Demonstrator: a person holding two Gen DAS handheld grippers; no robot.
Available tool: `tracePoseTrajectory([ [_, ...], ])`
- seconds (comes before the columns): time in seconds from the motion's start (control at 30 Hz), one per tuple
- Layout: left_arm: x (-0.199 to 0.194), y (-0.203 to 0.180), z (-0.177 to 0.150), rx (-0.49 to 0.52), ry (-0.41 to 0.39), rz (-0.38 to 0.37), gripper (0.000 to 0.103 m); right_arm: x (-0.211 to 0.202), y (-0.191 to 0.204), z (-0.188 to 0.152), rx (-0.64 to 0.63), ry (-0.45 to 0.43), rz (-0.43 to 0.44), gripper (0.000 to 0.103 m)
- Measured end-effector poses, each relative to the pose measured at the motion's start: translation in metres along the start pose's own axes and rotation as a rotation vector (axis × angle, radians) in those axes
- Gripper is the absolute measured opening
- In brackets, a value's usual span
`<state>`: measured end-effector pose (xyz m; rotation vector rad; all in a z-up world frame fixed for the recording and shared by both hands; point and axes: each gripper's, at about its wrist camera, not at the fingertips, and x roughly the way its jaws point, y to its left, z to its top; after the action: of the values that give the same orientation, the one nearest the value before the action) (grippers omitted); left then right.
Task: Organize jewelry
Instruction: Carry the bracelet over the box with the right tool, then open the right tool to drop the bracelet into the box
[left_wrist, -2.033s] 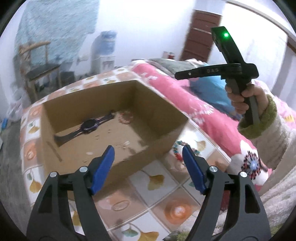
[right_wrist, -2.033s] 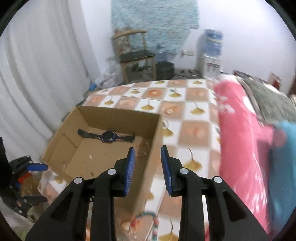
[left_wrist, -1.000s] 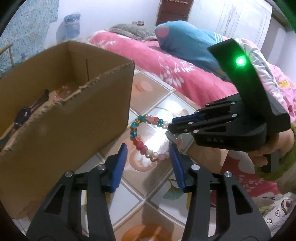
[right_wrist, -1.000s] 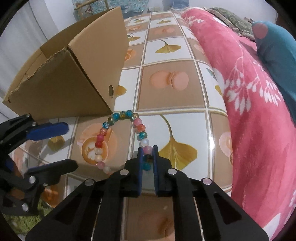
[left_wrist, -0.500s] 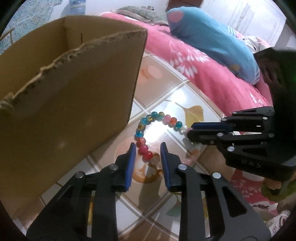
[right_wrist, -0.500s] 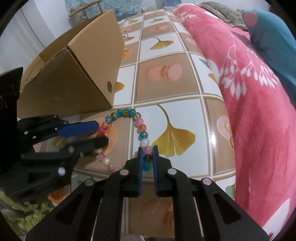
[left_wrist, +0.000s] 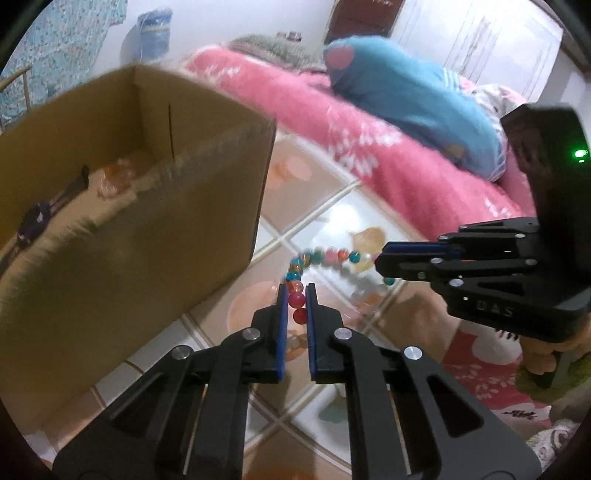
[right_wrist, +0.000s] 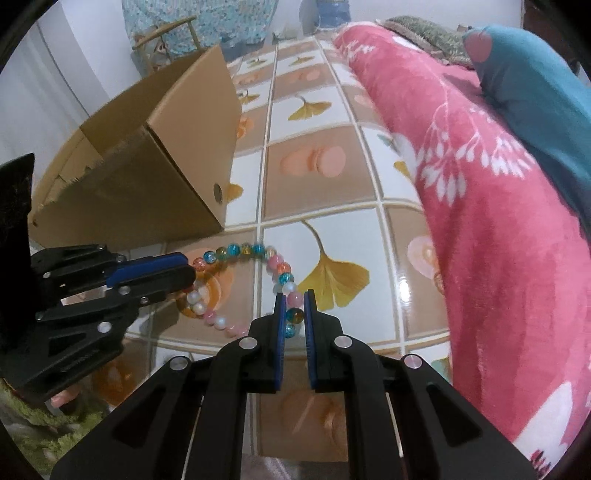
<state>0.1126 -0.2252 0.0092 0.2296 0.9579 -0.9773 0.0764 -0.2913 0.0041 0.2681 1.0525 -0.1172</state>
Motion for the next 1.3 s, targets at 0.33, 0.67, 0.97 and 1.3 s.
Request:
tracePoseTrajectory([
  [0.33,-0.079,-0.007,0.029,0.038,-0.206,-0.007,0.008,-0.074,0.020,0.039,-0.087,-0.194,0.006,0.010],
  [0.67,-0.137,0.029,0.057,0.000,-0.367,0.124,0.008,-0.091,0.088,0.117,-0.358,-0.345,0.119,0.010],
  [0.97,-0.081,0.093,0.056,-0.223,-0.146,0.025,0.008,0.011,0.126,0.164,-0.559,-0.053,0.165,0.010],
  [1.3,-0.065,0.096,0.045,-0.282,-0.080,-0.066,0.027,0.027,0.123,0.168,-0.605,0.011,0.121,0.028],
])
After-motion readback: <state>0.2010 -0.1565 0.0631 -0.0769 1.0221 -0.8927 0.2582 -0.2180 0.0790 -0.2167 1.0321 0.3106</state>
